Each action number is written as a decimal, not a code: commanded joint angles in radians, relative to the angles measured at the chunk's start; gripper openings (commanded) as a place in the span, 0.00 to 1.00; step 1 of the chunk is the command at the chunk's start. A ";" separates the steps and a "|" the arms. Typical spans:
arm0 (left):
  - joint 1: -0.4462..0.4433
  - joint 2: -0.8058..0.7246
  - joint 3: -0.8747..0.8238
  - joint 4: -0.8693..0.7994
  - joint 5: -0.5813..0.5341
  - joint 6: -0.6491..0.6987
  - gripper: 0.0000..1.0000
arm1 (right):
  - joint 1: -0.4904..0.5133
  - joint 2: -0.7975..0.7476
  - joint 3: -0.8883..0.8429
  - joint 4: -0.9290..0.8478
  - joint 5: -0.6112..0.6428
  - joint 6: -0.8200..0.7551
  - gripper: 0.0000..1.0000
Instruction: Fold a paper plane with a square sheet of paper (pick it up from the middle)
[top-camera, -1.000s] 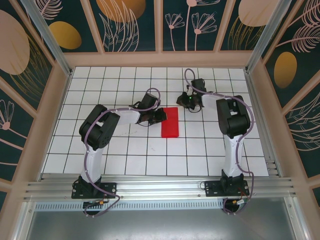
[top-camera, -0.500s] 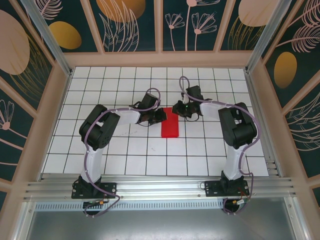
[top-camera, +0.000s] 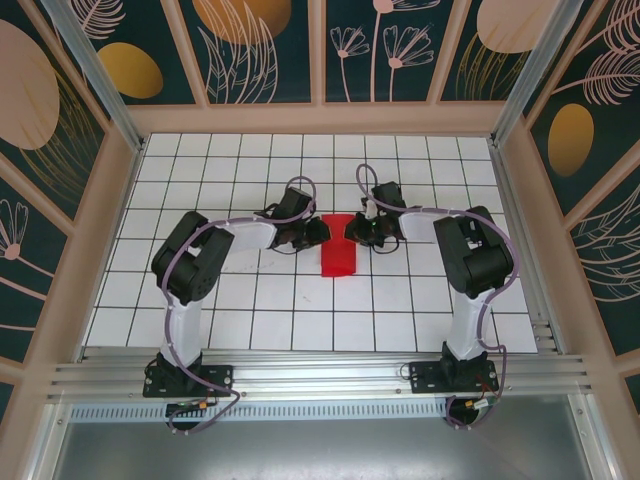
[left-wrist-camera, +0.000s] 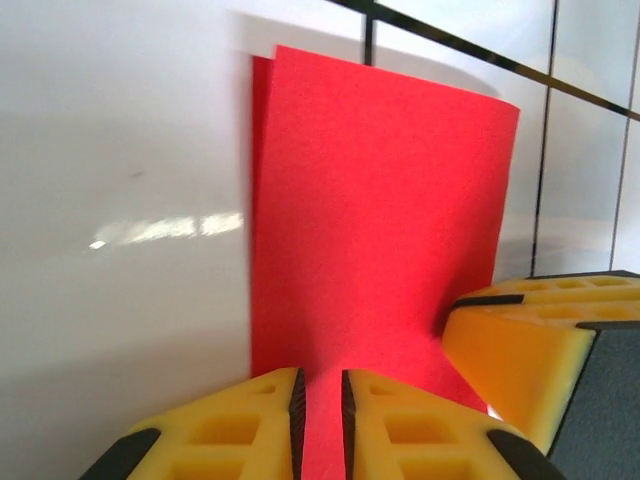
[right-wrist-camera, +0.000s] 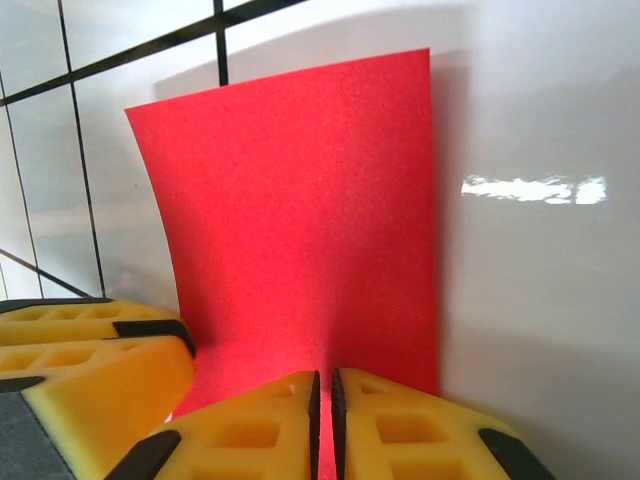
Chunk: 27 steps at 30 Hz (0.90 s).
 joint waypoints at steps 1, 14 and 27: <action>0.035 -0.100 -0.040 -0.023 -0.056 -0.035 0.22 | 0.043 0.008 -0.022 -0.032 -0.042 -0.041 0.15; 0.075 -0.101 -0.078 0.037 0.004 -0.036 0.18 | 0.109 0.088 0.110 -0.045 -0.106 -0.126 0.13; 0.075 -0.008 -0.027 -0.023 -0.022 0.006 0.13 | 0.109 0.107 0.134 -0.097 -0.116 -0.166 0.13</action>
